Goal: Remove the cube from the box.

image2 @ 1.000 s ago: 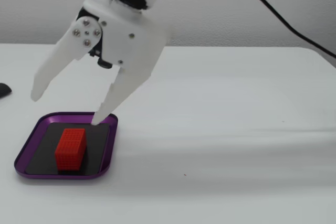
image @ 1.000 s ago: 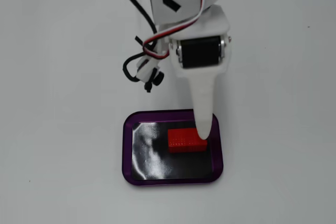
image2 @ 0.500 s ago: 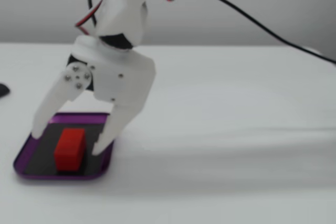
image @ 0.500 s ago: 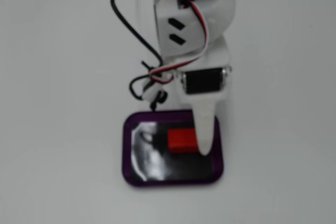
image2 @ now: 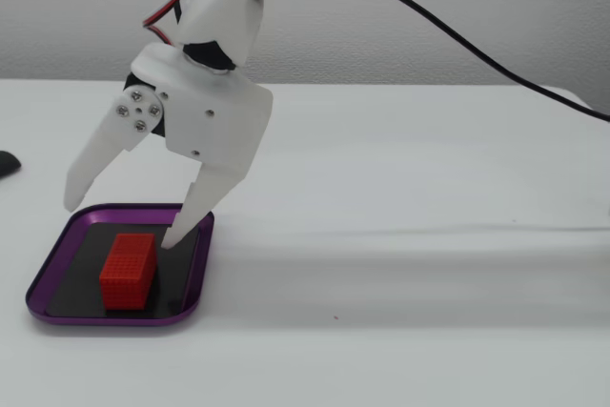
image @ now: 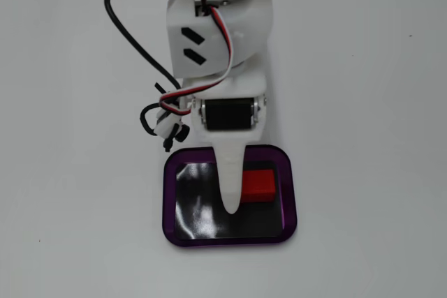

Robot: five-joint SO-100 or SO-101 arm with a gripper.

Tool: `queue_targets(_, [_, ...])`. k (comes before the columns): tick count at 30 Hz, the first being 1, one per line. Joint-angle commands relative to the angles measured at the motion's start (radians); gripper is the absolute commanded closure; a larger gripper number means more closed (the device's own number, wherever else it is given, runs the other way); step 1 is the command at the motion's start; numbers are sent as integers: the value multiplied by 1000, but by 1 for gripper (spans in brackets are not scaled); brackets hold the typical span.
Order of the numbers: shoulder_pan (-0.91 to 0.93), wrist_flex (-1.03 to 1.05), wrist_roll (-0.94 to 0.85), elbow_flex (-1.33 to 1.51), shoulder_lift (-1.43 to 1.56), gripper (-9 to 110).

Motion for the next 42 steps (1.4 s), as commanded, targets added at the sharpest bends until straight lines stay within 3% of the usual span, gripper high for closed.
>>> queue_targets(1, [2,-14,2,-18,15,77])
queue_targets(28, [-25,-109,3,123,15,78])
queue_targets(42, [-26,-158,3,127,15,92])
